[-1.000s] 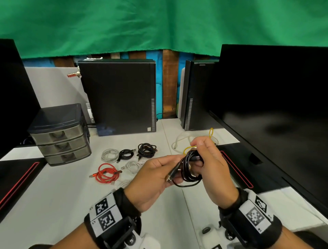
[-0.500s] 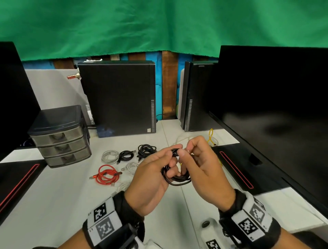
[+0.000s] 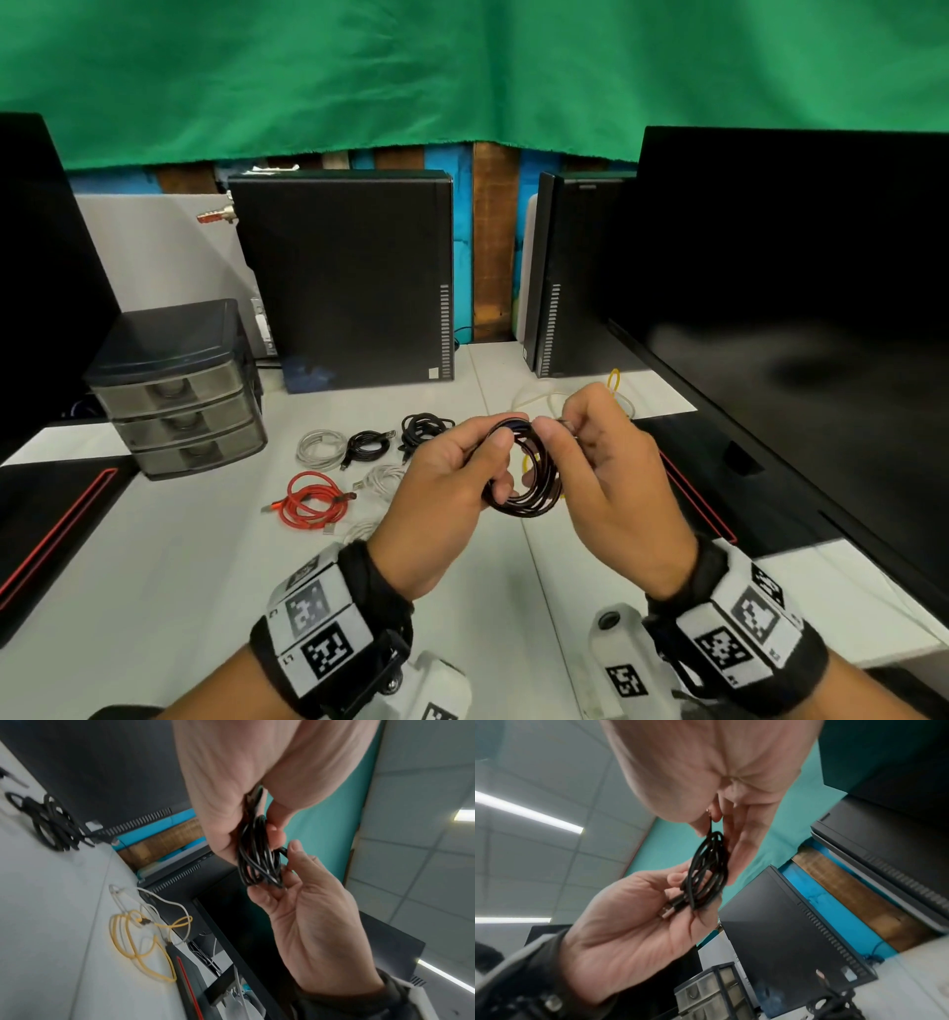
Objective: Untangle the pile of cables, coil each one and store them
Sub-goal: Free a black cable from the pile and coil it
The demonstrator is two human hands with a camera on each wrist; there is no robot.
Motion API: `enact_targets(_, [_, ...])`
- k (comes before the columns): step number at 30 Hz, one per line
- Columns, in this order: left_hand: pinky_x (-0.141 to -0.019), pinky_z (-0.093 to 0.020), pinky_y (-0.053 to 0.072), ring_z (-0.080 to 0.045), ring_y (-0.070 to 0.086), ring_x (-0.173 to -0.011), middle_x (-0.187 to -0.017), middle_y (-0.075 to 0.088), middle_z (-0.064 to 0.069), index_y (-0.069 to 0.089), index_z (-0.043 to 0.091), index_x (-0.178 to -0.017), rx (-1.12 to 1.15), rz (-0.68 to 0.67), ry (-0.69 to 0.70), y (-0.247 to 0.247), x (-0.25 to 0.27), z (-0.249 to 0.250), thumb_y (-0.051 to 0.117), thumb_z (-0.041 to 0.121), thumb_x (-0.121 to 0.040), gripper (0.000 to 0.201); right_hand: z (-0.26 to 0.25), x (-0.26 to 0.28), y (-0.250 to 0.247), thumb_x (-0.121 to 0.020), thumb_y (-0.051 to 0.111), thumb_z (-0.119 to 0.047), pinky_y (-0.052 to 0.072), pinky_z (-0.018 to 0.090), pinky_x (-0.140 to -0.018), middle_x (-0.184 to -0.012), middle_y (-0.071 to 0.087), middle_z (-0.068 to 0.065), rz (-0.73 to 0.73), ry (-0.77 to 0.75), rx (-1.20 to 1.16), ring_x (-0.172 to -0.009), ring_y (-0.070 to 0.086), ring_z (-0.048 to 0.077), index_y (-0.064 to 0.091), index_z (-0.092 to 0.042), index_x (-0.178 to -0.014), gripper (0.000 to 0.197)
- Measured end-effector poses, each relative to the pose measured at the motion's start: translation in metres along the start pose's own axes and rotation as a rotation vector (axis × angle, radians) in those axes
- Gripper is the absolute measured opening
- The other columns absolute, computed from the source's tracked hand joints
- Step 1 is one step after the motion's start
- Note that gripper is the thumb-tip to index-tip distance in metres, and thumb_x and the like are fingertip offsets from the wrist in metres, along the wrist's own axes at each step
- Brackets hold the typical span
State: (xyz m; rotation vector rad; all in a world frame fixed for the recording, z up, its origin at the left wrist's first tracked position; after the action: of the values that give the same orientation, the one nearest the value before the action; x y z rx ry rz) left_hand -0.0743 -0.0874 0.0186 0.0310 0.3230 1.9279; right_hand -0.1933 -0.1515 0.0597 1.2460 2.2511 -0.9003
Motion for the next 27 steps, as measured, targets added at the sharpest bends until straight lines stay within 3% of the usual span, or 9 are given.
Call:
enact_targets(3, [-0.079,-0.028,0.056,-0.009,0.057,-0.066,-0.068,0.059,0.003,0.067,0.012,-0.123,-0.12,-0.059,-0.001,-0.001,-0.001,0.001,0.053,0.005,-0.1,0.028,0.014,0.001,-0.001,-0.1,0.048,-0.043,0.045,0.056,-0.046,-0.062,0.054,0.015,0.031,0.091,-0.047,-0.052,0.052,0.036,0.041,-0.029,-0.085,0.022])
enact_targets(4, [-0.082,-0.029,0.057,-0.009,0.061,-0.07,-0.071,0.063,0.004,0.067,0.013,-0.122,-0.163,-0.075,0.004,-0.002,-0.001,0.002,0.055,0.001,-0.098,0.029,0.017,0.002,0.0,-0.101,0.047,-0.043,0.045,0.058,-0.046,-0.062,0.055,0.016,0.029,0.105,-0.051,-0.053,0.053,0.039,0.04,-0.029,-0.086,0.022])
enact_targets(6, [-0.081,-0.025,0.057,-0.008,0.067,-0.078,-0.076,0.069,0.013,0.067,0.013,-0.119,-0.237,-0.086,0.01,-0.004,-0.002,0.003,0.058,-0.006,-0.094,0.033,0.018,0.002,0.001,-0.104,0.046,-0.038,0.047,0.057,-0.048,-0.066,0.059,0.011,0.017,0.101,-0.028,-0.054,0.057,0.031,0.041,-0.027,-0.087,0.021])
enact_targets(8, [-0.077,-0.019,0.055,-0.003,0.068,-0.084,-0.077,0.071,0.017,0.068,0.01,-0.118,-0.273,-0.098,-0.003,-0.005,-0.003,0.002,0.062,-0.011,-0.089,0.036,0.018,0.001,0.001,-0.105,0.042,-0.038,0.054,0.055,-0.053,-0.08,0.069,0.001,0.008,0.084,-0.004,-0.064,0.067,0.023,0.041,-0.03,-0.088,0.019])
enact_targets(10, [-0.077,-0.018,0.055,-0.001,0.068,-0.089,-0.082,0.073,0.016,0.07,0.01,-0.119,-0.274,-0.105,-0.034,-0.007,-0.004,0.0,0.066,-0.012,-0.085,0.04,0.02,0.0,-0.001,-0.104,0.04,-0.039,0.057,0.052,-0.056,-0.09,0.072,-0.002,0.018,0.08,0.0,-0.072,0.071,0.025,0.041,-0.036,-0.087,0.017])
enact_targets(15, [-0.09,-0.021,0.055,-0.006,0.069,-0.103,-0.101,0.076,0.007,0.07,0.015,-0.122,-0.338,-0.112,-0.052,-0.017,-0.008,0.006,0.072,-0.008,-0.084,0.044,0.029,-0.001,-0.003,-0.104,0.043,-0.029,0.055,0.038,-0.051,-0.088,0.073,0.003,0.05,0.182,-0.072,-0.068,0.072,0.023,0.041,-0.025,-0.085,0.019])
enact_targets(20, [-0.075,-0.018,0.055,-0.005,0.07,-0.097,-0.101,0.075,0.005,0.069,0.015,-0.122,-0.315,-0.097,-0.065,-0.024,-0.01,0.011,0.071,-0.011,-0.083,0.047,0.029,0.001,0.006,-0.096,0.051,-0.034,0.059,0.046,-0.059,-0.091,0.073,0.005,-0.073,0.303,-0.251,-0.074,0.071,0.022,0.048,-0.013,-0.095,0.021])
enact_targets(23, [-0.081,-0.022,0.058,-0.011,0.07,-0.104,-0.109,0.075,0.001,0.066,0.013,-0.127,-0.284,-0.102,-0.039,-0.022,-0.01,0.012,0.069,-0.011,-0.084,0.049,0.025,0.006,0.021,-0.092,0.052,-0.038,0.061,0.046,-0.06,-0.088,0.073,0.002,-0.183,0.328,-0.317,-0.08,0.071,0.021,0.053,-0.018,-0.109,0.027])
enact_targets(27, [-0.091,-0.026,0.056,-0.013,0.069,-0.11,-0.116,0.074,0.0,0.064,0.013,-0.131,-0.293,-0.168,-0.042,-0.015,-0.006,0.009,0.068,-0.01,-0.086,0.051,0.028,0.009,0.025,-0.1,0.05,-0.029,0.054,0.032,-0.049,-0.081,0.067,0.007,-0.113,0.268,-0.246,-0.069,0.066,0.023,0.058,-0.022,-0.107,0.013])
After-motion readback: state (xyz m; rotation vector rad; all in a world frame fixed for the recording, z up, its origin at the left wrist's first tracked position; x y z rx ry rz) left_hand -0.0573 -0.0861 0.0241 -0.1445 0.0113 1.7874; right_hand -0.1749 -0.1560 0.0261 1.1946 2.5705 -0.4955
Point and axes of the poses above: each hand's wrist, its own x-axis away from the middle knuckle, its own y-axis out of the palm, z = x × y, the point moved 8 cm from there along -x, towards the middle knuckle
